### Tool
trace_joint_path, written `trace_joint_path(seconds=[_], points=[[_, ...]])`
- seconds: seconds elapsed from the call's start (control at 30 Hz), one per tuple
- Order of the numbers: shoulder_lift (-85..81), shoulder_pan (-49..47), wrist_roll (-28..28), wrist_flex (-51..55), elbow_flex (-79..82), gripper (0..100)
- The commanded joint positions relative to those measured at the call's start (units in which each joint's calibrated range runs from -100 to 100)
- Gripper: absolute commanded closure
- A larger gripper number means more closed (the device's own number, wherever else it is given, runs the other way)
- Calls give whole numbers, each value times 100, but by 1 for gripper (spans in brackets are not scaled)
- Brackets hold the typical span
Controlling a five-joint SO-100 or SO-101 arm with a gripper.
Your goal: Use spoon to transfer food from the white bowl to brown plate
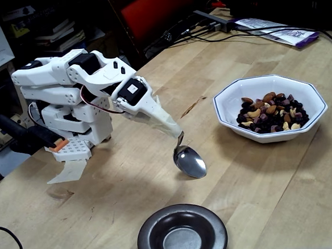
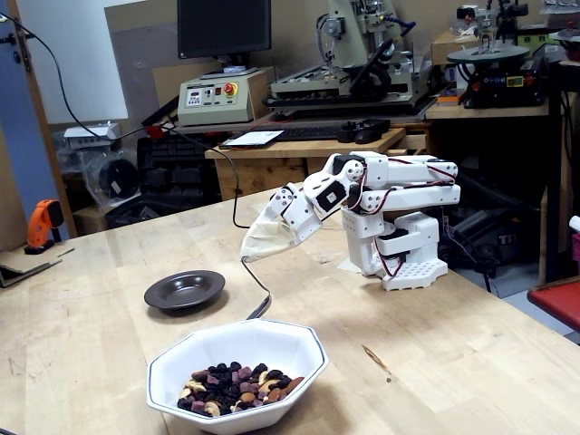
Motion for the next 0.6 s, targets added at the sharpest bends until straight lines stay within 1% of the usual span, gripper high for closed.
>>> trace_joint_path(seconds=[0.0,0.27,0.57], points=[[8,11,34,1,8,96],[25,-34,39,-15,-108,96],[51,-41,44,48,-1116,96]])
